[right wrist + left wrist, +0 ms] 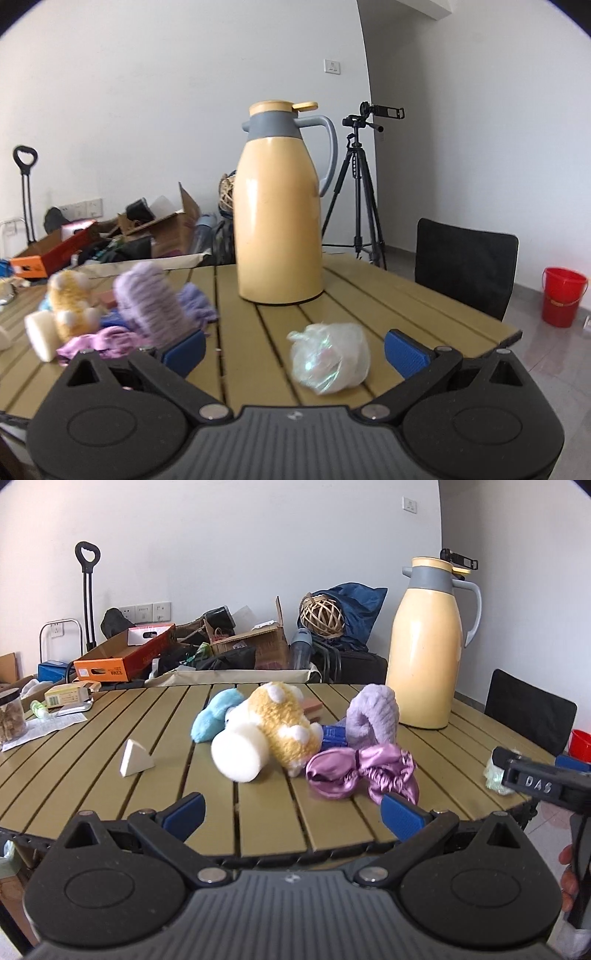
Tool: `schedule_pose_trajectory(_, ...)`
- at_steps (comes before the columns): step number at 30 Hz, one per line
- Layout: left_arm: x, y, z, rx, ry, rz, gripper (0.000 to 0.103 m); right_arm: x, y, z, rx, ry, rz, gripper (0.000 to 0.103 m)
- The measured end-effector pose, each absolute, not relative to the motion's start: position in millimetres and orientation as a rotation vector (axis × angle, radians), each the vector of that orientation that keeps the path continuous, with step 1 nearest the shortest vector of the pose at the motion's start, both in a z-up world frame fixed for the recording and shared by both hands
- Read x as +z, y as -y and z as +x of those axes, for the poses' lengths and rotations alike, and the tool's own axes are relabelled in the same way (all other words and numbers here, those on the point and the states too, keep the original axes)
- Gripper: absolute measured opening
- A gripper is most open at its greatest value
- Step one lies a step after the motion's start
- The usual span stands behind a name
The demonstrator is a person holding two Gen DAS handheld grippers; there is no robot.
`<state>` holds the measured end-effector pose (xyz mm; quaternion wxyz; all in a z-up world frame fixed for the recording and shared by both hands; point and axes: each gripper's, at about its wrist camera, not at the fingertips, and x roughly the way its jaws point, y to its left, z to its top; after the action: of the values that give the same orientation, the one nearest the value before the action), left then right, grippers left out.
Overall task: Collect trash
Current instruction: 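Reach the right tool to the clear plastic bag while the left tool reaches the purple scrunchie, then close the right tool on the plastic bag while the left tool grasps the purple scrunchie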
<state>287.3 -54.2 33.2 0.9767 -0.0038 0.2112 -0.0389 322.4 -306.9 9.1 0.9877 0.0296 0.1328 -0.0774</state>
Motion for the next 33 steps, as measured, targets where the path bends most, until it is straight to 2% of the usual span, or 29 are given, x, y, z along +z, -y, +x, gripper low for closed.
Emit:
schedule_pose_trajectory(9,38.9,80.3,322.7,-0.146,-0.432,-0.029,0.103,-11.6,329.9,361.9,-0.182,-0.300,0.101,0.099)
schedule_pose_trajectory(15,37.6,113.7,351.1,-0.173,-0.466,-0.019,0.103,-23.1,340.3,375.6,-0.168,-0.326,0.110,0.075)
schedule_pose_trajectory(17,34.5,124.3,359.5,-0.162,-0.481,-0.005,0.103,-23.6,345.0,377.7,-0.147,-0.343,0.138,0.055)
schedule_pose_trajectory(20,27.4,138.7,372.3,-0.145,-0.512,0.010,0.103,-21.5,351.7,379.3,-0.119,-0.359,0.194,0.043)
schedule_pose_trajectory(33,5.7,168.7,415.9,0.087,-0.569,0.024,0.103,-19.1,380.6,366.0,-0.134,-0.310,0.296,0.041)
